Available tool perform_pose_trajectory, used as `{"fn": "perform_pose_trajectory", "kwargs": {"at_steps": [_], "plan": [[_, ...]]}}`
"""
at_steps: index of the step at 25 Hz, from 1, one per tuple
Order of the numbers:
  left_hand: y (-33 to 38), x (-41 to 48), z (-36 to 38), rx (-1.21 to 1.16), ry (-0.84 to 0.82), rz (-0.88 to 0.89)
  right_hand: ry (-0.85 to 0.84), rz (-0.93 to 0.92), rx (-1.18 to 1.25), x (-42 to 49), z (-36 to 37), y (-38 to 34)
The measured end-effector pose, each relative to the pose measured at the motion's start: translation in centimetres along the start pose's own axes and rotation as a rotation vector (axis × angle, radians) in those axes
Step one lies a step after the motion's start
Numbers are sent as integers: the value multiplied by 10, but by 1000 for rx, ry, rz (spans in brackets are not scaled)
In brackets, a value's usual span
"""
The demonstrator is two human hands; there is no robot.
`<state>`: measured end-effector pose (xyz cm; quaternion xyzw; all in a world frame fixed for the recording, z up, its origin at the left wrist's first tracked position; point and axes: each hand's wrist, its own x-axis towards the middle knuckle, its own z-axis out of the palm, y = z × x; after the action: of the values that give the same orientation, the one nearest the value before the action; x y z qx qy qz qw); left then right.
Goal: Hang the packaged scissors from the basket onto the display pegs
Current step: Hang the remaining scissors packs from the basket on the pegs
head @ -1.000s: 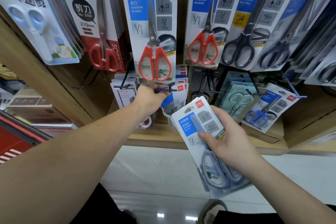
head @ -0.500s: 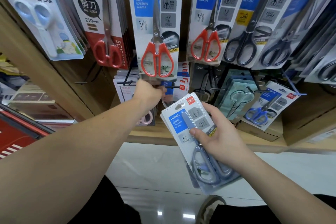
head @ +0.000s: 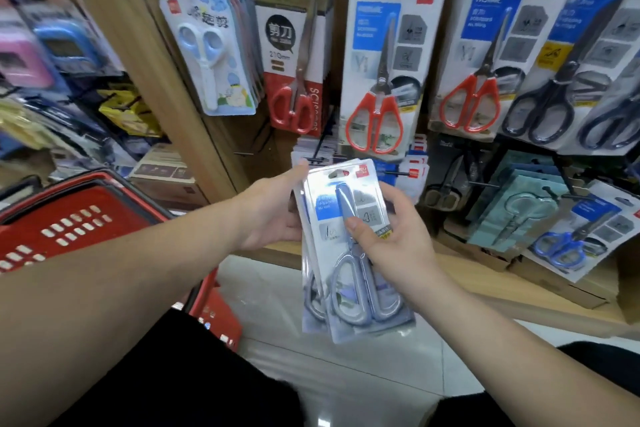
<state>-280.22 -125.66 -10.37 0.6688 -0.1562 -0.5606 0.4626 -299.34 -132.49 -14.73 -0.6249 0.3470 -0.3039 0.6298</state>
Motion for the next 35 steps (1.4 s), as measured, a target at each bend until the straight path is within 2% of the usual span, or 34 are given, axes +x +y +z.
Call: {"fn": "perform_pose_trajectory", "kwargs": {"at_steps": [3,7,11,15,18,22,26,30,35], "plan": [[2,-15,-15,-49,-163,37,0,68,145,13,18,-8],[-1,-25,-35,-45,-111,216,-23,125,270,28,29,-14],[-10,-21,-49,-54,-129,234,-27,157,311,33,27,-12],[-11,-11,-60,-10,78,281,71,139,272,42,20,-12],[-13,-3,-67,31,219,300,73,124,182,45,20,-8],[-15,4,-74,116,257,273,63,119,133,45,26,0],[-22,9,-84,284,366,169,54,58,-125,44,36,11],[-20,9,-96,230,513,180,39,81,-234,54,51,21],[-22,0,-102,450,481,241,142,91,-226,75,74,21]]}}
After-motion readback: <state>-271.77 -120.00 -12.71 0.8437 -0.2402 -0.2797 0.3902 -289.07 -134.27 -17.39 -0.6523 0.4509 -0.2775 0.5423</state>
